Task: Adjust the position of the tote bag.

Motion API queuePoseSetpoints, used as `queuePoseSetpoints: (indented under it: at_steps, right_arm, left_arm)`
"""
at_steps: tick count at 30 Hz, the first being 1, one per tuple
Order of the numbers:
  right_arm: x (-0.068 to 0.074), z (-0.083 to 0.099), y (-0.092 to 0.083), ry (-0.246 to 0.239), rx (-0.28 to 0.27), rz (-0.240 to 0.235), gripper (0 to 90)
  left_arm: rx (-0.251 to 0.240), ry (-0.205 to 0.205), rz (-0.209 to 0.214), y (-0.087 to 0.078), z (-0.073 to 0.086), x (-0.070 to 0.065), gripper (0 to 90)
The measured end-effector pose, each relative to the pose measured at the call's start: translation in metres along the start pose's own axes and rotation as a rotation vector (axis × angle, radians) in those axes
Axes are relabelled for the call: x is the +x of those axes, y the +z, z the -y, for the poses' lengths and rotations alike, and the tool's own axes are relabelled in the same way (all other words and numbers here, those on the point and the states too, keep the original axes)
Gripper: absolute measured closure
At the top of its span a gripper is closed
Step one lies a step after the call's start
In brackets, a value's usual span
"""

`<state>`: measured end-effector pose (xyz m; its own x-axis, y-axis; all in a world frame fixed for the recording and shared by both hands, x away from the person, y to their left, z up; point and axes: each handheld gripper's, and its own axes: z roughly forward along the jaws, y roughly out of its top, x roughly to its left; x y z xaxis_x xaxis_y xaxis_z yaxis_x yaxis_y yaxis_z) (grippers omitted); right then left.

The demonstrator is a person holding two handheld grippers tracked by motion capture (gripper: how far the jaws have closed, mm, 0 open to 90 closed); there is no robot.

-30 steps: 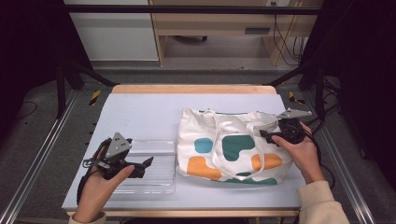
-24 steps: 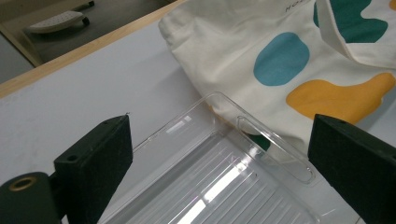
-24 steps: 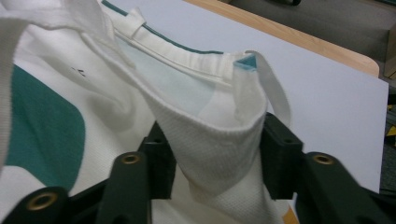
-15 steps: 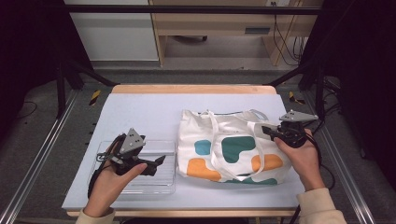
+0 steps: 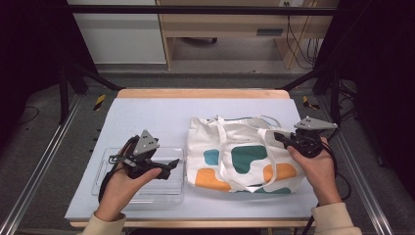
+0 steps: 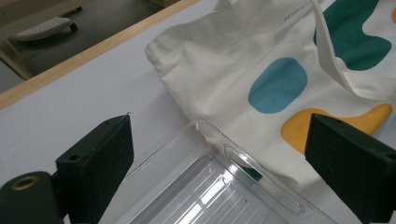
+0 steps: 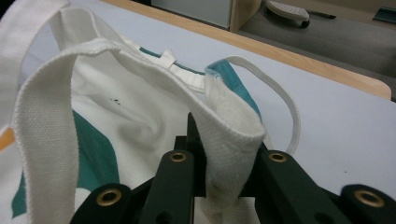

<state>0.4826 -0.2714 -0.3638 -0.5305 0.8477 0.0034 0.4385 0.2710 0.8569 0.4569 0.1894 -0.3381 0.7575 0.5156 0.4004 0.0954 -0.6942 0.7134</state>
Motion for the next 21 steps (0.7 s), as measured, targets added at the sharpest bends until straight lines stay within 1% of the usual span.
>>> queuePoseSetpoints:
  at_steps: [1, 2, 3, 4, 5, 6, 10, 11, 13, 14, 16, 17, 18, 21]
  right_arm:
    - [0.001, 0.001, -0.002, 0.006, -0.01, -0.008, 80.8]
    - [0.001, 0.001, -0.002, 0.006, -0.01, -0.008, 80.8]
    - [0.004, 0.002, -0.005, 0.008, -0.023, -0.017, 81.1]
    - [0.005, 0.002, -0.006, 0.007, -0.028, -0.019, 81.2]
    - [0.007, 0.003, -0.009, 0.008, -0.034, -0.023, 81.2]
    - [0.008, 0.003, -0.01, 0.002, -0.04, -0.028, 81.2]
    - [0.014, 0.004, -0.016, -0.007, -0.058, -0.039, 81.5]
    - [0.015, 0.004, -0.017, -0.011, -0.06, -0.042, 81.6]
    - [0.018, 0.005, -0.02, -0.011, -0.068, -0.049, 81.8]
    - [0.019, 0.006, -0.021, -0.013, -0.07, -0.052, 81.8]
    - [0.022, 0.007, -0.025, -0.016, -0.079, -0.053, 81.9]
    - [0.022, 0.007, -0.025, -0.016, -0.079, -0.053, 81.9]
    - [0.025, 0.007, -0.027, -0.023, -0.087, -0.059, 82.0]
    - [0.028, 0.007, -0.03, -0.027, -0.094, -0.066, 82.0]
  left_arm:
    - [-0.008, -0.014, 0.001, 0.004, -0.003, -0.002, 8.2]
    - [-0.008, -0.014, 0.001, 0.004, -0.003, -0.002, 8.6]
    - [-0.004, -0.01, 0.003, 0.007, -0.007, -0.005, 9.1]
    - [-0.004, -0.01, 0.003, 0.007, -0.007, -0.005, 9.5]
    - [-0.004, -0.003, 0.006, 0.009, -0.011, -0.007, 10.1]
    - [-0.007, 0.001, 0.008, 0.012, -0.016, -0.009, 10.8]
    - [-0.026, -0.001, 0.019, 0.021, -0.028, -0.015, 12.6]
    - [-0.026, -0.001, 0.019, 0.021, -0.028, -0.015, 12.9]
    - [-0.023, 0.017, 0.017, 0.024, -0.037, -0.018, 13.7]
    - [-0.023, 0.017, 0.017, 0.024, -0.037, -0.018, 14.0]
    - [-0.019, 0.028, 0.016, 0.027, -0.046, -0.021, 14.2]
    - [-0.019, 0.028, 0.016, 0.027, -0.046, -0.021, 14.5]
    - [-0.02, 0.049, 0.021, 0.029, -0.051, -0.023, 14.8]
    - [-0.024, 0.049, 0.02, 0.03, -0.056, -0.026, 15.2]
